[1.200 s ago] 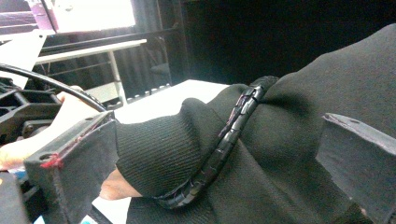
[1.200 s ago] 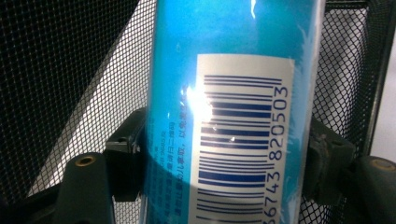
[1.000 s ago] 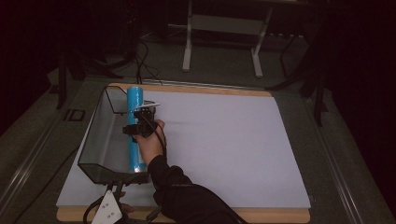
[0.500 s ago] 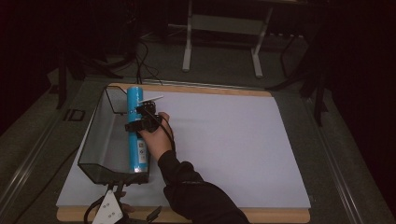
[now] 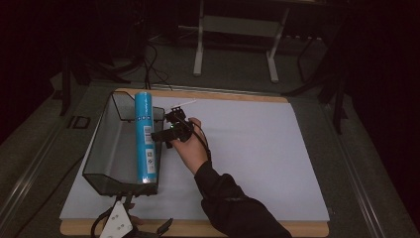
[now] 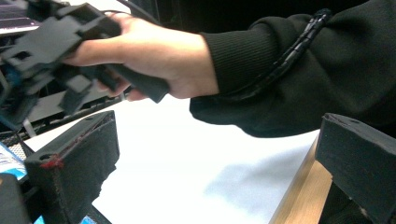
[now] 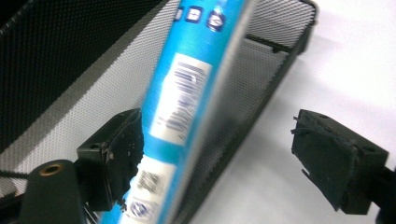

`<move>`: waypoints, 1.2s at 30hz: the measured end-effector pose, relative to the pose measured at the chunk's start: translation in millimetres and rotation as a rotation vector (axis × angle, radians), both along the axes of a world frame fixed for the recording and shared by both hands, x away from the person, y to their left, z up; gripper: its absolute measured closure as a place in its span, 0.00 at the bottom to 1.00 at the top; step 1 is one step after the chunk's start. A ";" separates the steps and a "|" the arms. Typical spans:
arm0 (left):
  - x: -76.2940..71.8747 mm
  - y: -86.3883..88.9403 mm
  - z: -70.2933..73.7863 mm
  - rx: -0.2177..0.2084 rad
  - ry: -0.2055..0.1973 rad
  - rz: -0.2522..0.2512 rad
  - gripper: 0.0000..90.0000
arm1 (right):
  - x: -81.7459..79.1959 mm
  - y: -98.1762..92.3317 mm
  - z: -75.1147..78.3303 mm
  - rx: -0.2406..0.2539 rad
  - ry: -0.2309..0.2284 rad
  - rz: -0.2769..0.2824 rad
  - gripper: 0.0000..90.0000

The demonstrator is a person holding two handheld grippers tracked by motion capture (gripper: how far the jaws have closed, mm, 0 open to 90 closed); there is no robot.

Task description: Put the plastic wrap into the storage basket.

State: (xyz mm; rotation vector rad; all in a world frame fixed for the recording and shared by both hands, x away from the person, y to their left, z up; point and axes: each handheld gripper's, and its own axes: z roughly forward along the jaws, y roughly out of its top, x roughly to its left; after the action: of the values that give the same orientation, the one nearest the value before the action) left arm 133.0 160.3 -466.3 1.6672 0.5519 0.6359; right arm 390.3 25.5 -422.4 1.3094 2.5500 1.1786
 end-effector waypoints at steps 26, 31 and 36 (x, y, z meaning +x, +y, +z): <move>1.2 -3.3 -1.3 0.024 0.005 0.000 0.01 | -37.2 -106.5 -14.0 0.005 -0.083 0.047 0.15; 1.0 -3.8 -1.4 0.026 0.006 0.001 0.01 | -44.8 -129.1 -17.0 0.004 -0.089 0.048 0.15; 1.3 -4.7 -1.5 0.031 0.006 0.002 0.01 | -51.6 -151.9 -20.1 0.002 -0.094 0.038 0.15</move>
State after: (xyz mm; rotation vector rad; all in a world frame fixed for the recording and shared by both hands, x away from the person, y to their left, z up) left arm 134.3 155.6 -467.8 1.6982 0.5505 0.6441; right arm 338.7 -126.4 -442.5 1.1821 2.5187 1.2187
